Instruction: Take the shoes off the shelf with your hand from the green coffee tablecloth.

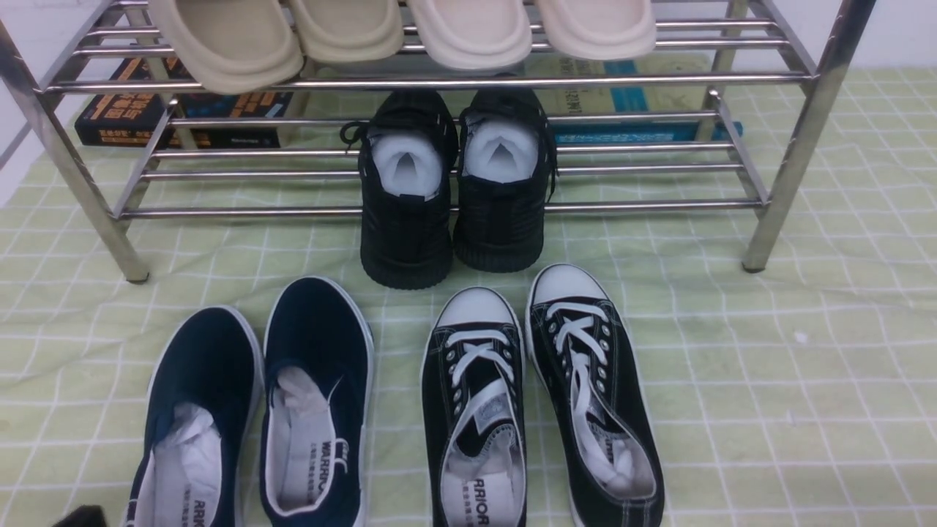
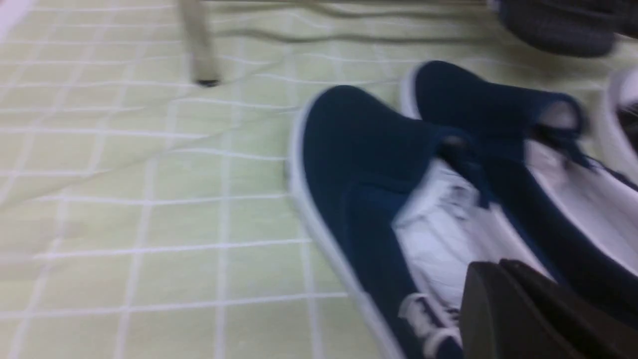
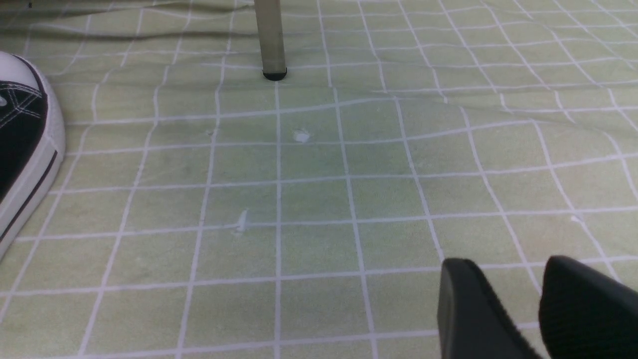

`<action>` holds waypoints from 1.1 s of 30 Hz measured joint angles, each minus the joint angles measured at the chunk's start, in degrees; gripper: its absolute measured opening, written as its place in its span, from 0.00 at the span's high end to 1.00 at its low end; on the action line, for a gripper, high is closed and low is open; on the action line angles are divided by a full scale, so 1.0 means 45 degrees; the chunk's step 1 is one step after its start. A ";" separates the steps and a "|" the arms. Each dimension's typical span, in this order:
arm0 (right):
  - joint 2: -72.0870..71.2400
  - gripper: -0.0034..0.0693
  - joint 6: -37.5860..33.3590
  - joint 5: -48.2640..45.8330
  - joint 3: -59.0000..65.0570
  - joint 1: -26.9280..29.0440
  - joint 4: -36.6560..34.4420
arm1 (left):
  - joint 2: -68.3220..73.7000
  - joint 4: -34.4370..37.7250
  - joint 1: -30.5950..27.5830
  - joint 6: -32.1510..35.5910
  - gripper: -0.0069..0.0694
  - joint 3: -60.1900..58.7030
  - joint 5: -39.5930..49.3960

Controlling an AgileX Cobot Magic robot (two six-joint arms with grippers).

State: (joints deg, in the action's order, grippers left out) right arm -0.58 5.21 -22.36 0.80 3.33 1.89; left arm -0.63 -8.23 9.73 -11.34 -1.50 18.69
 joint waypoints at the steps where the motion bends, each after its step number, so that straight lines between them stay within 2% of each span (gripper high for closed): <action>1: 0.0000 0.62 0.0000 0.0000 0.0000 0.0000 0.0000 | 0.0000 -0.0145 -0.0258 -0.0228 0.88 0.0000 0.0014; 6: 0.0000 0.62 0.0000 0.0000 0.0000 0.0000 -0.0009 | 0.0000 -0.0457 -0.1743 -0.0832 0.88 0.0000 0.0123; 11: 0.0000 0.62 0.0000 0.0000 0.0000 0.0000 -0.0009 | 0.0000 -0.0496 -0.2300 -0.0894 0.88 0.0034 0.0419; 19: 0.0000 0.62 0.0000 0.0000 0.0000 0.0000 -0.0009 | 0.0000 -0.0388 -0.2305 -0.0904 0.87 0.0034 0.0434; 27: 0.0000 0.62 0.0000 0.0000 0.0000 0.0000 -0.0009 | 0.0000 -0.0224 -0.1147 -0.0904 0.86 0.0039 0.0458; 33: 0.0000 0.62 0.0000 0.0000 0.0000 0.0000 -0.0009 | 0.0000 -0.0216 -0.1100 -0.0892 0.86 0.0049 0.0463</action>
State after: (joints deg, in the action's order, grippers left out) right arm -0.58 5.21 -22.36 0.80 3.33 1.84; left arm -0.63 -9.20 4.79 -15.36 -1.27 20.78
